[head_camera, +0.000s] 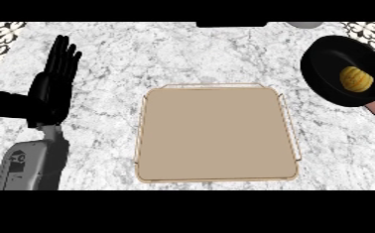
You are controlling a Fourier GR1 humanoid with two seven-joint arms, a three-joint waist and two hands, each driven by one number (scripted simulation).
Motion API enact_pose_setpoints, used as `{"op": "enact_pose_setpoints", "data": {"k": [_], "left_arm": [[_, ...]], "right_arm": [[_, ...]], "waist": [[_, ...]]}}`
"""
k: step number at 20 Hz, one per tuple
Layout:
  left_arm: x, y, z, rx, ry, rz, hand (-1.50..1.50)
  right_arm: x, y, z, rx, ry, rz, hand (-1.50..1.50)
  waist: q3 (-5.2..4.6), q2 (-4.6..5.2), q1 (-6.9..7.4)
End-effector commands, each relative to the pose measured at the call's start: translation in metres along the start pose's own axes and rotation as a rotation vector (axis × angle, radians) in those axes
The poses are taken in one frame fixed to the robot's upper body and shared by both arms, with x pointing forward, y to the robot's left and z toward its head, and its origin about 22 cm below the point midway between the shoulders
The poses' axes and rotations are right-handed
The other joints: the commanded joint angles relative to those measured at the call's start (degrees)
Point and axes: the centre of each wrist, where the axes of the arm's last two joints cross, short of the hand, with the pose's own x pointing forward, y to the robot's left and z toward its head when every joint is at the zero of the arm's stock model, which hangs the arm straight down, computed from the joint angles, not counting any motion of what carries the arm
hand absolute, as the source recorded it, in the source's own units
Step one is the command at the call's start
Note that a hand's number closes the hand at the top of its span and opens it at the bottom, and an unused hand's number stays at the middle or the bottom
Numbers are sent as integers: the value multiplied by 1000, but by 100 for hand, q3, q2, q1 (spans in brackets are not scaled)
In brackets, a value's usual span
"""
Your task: Pick the squash from the tray and place it in the pot
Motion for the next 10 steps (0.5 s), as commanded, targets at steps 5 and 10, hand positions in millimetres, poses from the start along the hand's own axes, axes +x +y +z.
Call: {"op": "enact_pose_setpoints", "data": {"k": [5, 10], "left_arm": [[5, 12, 19, -14, 4, 8, 0], [4, -7, 10, 16, -12, -7, 0]], "right_arm": [[-33, -96, 6, -53, -13, -29, -150], [-41, -128, 3, -45, -16, -27, -150]], "waist": [[2, -4, 23], [2, 13, 51]]}}
